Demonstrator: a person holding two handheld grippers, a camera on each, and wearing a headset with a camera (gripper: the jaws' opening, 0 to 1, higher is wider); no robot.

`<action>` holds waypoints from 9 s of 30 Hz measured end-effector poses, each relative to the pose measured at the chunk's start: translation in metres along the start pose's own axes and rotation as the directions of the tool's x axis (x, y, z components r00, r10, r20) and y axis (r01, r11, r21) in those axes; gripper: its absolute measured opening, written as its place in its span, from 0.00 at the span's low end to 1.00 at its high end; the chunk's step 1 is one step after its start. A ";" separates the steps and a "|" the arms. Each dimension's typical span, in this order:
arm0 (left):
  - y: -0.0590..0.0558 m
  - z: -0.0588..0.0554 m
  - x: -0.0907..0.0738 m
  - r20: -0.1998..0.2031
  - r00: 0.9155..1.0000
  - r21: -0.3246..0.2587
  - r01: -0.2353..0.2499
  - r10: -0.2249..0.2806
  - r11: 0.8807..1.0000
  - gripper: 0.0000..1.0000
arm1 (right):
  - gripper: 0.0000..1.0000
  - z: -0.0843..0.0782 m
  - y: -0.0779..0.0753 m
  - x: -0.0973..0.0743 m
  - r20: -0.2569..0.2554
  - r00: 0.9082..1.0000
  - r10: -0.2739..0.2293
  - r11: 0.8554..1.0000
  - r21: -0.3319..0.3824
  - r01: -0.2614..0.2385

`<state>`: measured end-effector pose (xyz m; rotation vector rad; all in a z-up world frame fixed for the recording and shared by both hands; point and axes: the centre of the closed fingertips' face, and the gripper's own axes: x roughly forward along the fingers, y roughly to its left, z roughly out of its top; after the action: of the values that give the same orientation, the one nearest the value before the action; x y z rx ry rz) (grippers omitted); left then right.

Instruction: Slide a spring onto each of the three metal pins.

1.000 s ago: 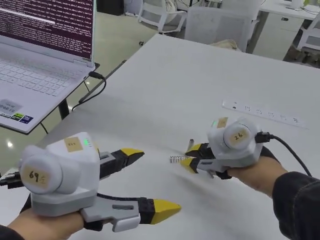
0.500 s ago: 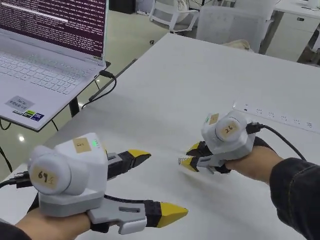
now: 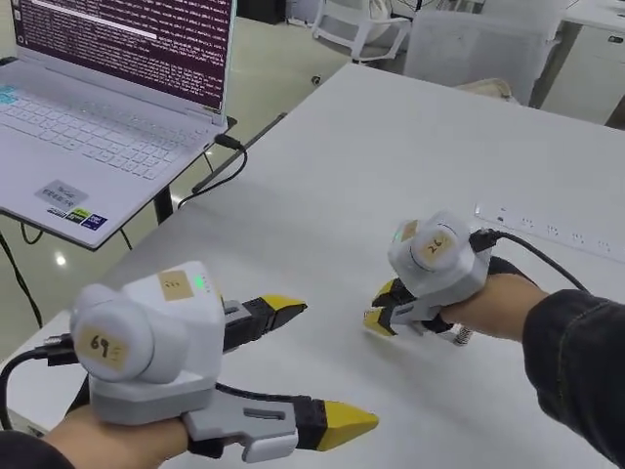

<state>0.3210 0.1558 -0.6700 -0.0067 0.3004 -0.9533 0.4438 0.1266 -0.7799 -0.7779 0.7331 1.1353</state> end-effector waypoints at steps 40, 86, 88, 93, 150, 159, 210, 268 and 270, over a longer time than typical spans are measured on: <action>0.008 -0.001 -0.006 0.007 1.000 -0.012 -0.017 0.017 1.000 0.73 | 0.09 -0.010 0.015 0.009 -0.140 0.989 0.051 0.997 -0.043 -0.058; -0.012 0.014 0.012 -0.001 0.998 0.050 0.061 -0.061 0.997 0.72 | 0.08 0.004 0.025 -0.097 0.339 0.908 -0.246 0.888 0.454 0.072; -0.012 0.014 0.012 0.000 0.998 0.049 0.064 -0.064 0.997 0.72 | 0.08 0.003 0.024 -0.099 0.345 0.899 -0.268 0.882 0.463 0.085; -0.012 0.015 0.013 0.000 0.998 0.051 0.067 -0.067 0.996 0.73 | 0.08 0.004 0.020 -0.104 0.371 0.874 -0.313 0.860 0.502 0.095; -0.003 0.005 0.013 -0.001 0.997 0.017 0.078 -0.078 0.997 0.72 | 0.08 0.027 -0.060 -0.110 0.459 0.561 -0.688 0.660 0.717 0.223; -0.001 0.002 0.014 -0.006 0.997 0.010 0.079 -0.079 0.997 0.72 | 0.07 0.019 -0.061 -0.097 0.437 0.570 -0.696 0.653 0.715 0.250; 0.011 -0.004 0.013 -0.026 0.998 -0.010 0.057 -0.057 0.998 0.72 | 0.08 0.002 -0.058 -0.068 0.409 0.619 -0.670 0.651 0.725 0.226; 0.010 -0.001 0.014 -0.021 0.998 0.001 0.053 -0.053 0.999 0.73 | 0.13 -0.031 -0.019 -0.042 0.309 0.745 -0.591 0.665 0.710 0.232; 0.010 0.000 0.015 -0.019 0.998 0.002 0.055 -0.055 0.998 0.73 | 0.14 -0.032 -0.017 -0.043 0.309 0.747 -0.588 0.666 0.710 0.230</action>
<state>0.3367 0.1497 -0.6749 -0.0033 0.3181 -1.0087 0.4458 0.0747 -0.7589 -0.0174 0.3821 0.5358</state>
